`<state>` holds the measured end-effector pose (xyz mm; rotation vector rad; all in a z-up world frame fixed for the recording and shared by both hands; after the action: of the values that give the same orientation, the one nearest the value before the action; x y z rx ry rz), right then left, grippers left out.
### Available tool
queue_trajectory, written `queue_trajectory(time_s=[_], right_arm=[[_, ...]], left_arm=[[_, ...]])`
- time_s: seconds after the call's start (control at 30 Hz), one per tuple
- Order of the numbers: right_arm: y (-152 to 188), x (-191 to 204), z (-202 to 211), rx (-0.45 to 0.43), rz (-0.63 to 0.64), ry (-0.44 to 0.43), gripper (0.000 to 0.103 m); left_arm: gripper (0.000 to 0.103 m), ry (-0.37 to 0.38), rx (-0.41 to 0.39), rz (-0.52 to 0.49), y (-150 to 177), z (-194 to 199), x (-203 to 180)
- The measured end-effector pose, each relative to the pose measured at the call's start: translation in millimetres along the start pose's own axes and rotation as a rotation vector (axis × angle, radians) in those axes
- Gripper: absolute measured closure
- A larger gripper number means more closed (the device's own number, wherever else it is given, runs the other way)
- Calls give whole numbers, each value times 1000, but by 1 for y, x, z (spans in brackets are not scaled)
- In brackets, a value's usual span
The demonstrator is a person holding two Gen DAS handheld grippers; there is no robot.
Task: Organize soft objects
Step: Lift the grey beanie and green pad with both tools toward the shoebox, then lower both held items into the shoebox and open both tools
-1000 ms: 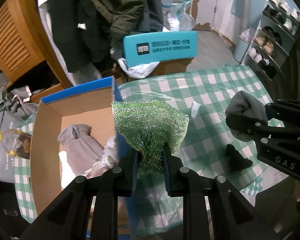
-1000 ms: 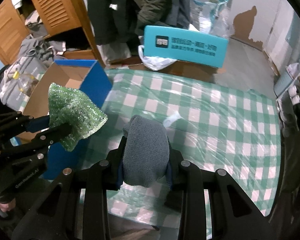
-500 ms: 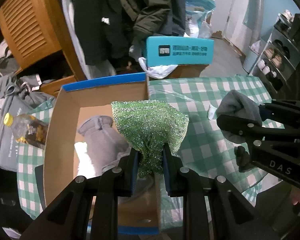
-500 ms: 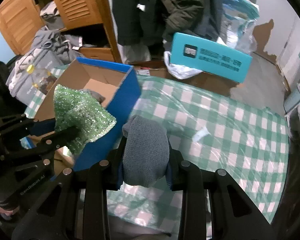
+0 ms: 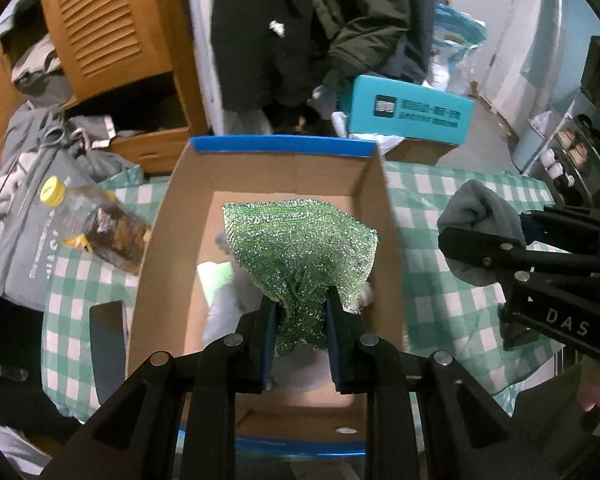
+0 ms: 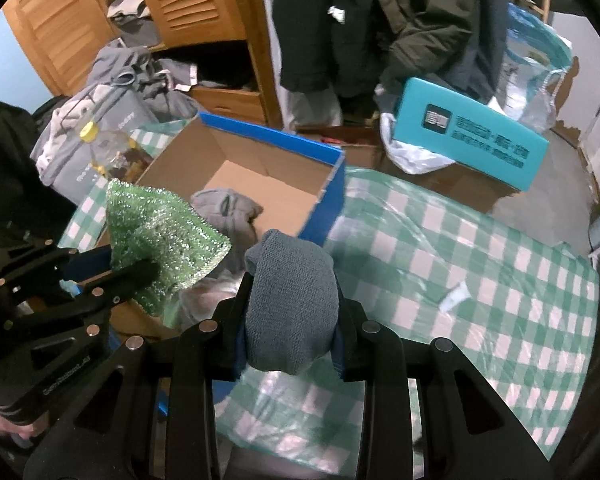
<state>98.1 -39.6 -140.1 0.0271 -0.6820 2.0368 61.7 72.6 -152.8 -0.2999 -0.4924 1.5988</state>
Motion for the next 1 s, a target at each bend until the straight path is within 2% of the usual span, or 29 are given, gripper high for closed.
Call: queue_trajectory(time_s=[0.27, 0.47, 0.63, 0.77, 0.9, 1.0], right_arm=[[-10, 19, -27, 38, 21, -23, 72], [-15, 28, -46, 66, 36, -28, 72], [-16, 36, -57, 80, 52, -34, 66], [-20, 40, -59, 75, 57, -43, 63], [-21, 41, -58, 68, 61, -42, 47], [-23, 40, -55, 62, 67, -37, 44]], left_arm=[[81, -35, 25, 45, 5, -14, 29], [79, -31, 55, 81, 10, -28, 42], [73, -44, 65, 98, 11, -34, 51], [56, -61, 62, 99, 12, -34, 55], [46, -69, 60, 100, 11, -34, 57], [39, -76, 52, 98, 9, -31, 56]])
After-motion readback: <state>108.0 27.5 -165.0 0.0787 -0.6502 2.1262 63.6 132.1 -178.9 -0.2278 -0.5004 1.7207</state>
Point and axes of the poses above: each gripper's, at about its wrist camera, not at the fingertips, and z roughly against the way its jaws point, x to its left, y to its underside, the point moved 10 cm from there along -z, roughly the way its jaws point, and after that the axes turned 8 degrees about -y, right-handed, at the moved point
